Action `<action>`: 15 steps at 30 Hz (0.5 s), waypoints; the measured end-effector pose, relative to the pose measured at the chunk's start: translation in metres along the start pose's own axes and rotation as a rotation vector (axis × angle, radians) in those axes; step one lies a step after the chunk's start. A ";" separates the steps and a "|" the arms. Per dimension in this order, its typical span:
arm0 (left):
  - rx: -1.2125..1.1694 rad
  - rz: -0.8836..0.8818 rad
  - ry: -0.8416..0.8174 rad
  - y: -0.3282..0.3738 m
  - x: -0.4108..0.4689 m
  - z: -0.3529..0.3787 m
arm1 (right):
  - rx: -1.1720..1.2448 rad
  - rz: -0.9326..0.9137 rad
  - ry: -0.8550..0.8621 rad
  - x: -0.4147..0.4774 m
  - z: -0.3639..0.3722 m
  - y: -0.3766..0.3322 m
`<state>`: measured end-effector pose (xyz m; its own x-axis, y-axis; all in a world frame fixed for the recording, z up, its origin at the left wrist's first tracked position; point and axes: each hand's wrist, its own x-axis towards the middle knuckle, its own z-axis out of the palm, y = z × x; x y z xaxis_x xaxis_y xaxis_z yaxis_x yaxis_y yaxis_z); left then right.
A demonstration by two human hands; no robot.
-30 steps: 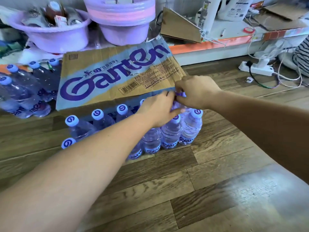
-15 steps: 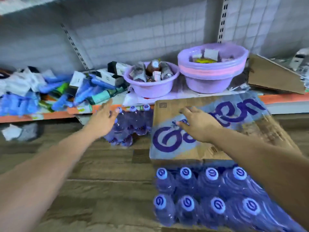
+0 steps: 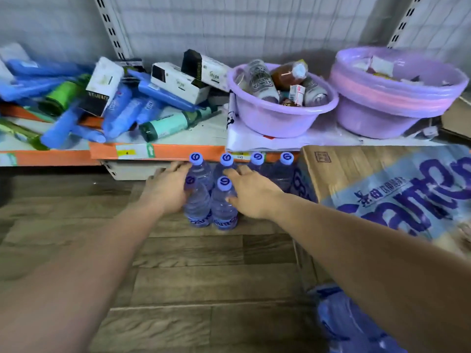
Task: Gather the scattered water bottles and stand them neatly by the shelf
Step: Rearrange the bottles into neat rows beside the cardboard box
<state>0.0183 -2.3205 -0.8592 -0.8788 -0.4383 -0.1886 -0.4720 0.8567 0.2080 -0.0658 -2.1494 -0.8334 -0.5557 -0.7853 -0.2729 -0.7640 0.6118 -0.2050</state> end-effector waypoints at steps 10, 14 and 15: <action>-0.082 0.112 0.060 0.001 -0.023 0.032 | -0.111 0.156 0.046 0.035 0.031 -0.031; -0.121 0.096 0.130 0.029 -0.039 0.039 | 0.034 0.151 0.109 0.002 0.037 -0.019; -0.128 0.072 0.132 0.031 -0.047 0.037 | 0.053 0.134 0.102 -0.008 0.037 -0.017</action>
<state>0.0478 -2.2632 -0.8790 -0.9082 -0.4165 -0.0428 -0.4053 0.8491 0.3386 -0.0363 -2.1498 -0.8626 -0.6840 -0.7002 -0.2049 -0.6638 0.7138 -0.2234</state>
